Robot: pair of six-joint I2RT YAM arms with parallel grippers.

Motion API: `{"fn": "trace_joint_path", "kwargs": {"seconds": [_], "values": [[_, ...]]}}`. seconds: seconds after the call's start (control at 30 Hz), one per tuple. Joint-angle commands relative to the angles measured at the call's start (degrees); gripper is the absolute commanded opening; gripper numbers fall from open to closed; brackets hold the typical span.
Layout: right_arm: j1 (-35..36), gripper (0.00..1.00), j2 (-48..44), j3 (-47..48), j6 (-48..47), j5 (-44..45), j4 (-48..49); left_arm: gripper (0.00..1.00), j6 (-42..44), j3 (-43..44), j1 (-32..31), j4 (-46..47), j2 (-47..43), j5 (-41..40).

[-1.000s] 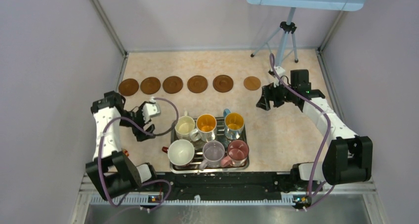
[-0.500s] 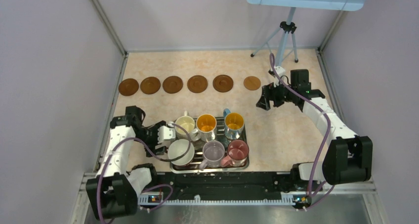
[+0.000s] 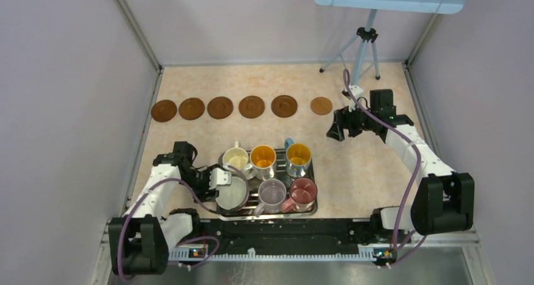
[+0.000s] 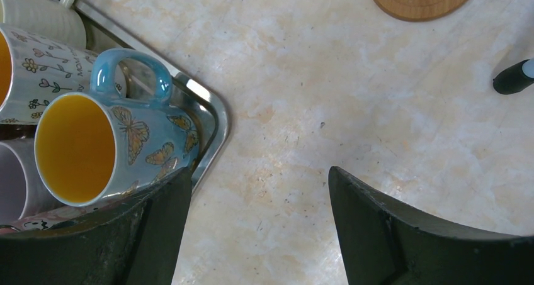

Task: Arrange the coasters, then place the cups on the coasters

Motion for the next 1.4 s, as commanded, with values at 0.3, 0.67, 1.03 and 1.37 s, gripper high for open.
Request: {"fn": "trace_joint_path", "kwargs": {"seconds": [0.3, 0.67, 1.03, 1.37], "values": [[-0.5, 0.79, 0.4, 0.0, -1.3, 0.8, 1.6, 0.36, 1.7, 1.6, -0.8, -3.3, -1.9, 1.9], [-0.6, 0.78, 0.3, -0.2, -1.9, 0.8, 1.8, 0.0, 3.0, 5.5, -0.8, -10.2, -6.7, -0.5], [-0.5, 0.78, 0.4, -0.5, -2.0, 0.6, 1.9, 0.0, 2.6, 18.6, -0.7, -20.7, -8.9, 7.8], [-0.5, 0.78, 0.6, -0.5, -2.0, 0.6, 1.9, 0.0, -5.3, 26.3, -0.8, -20.7, -9.9, 15.6]]}}
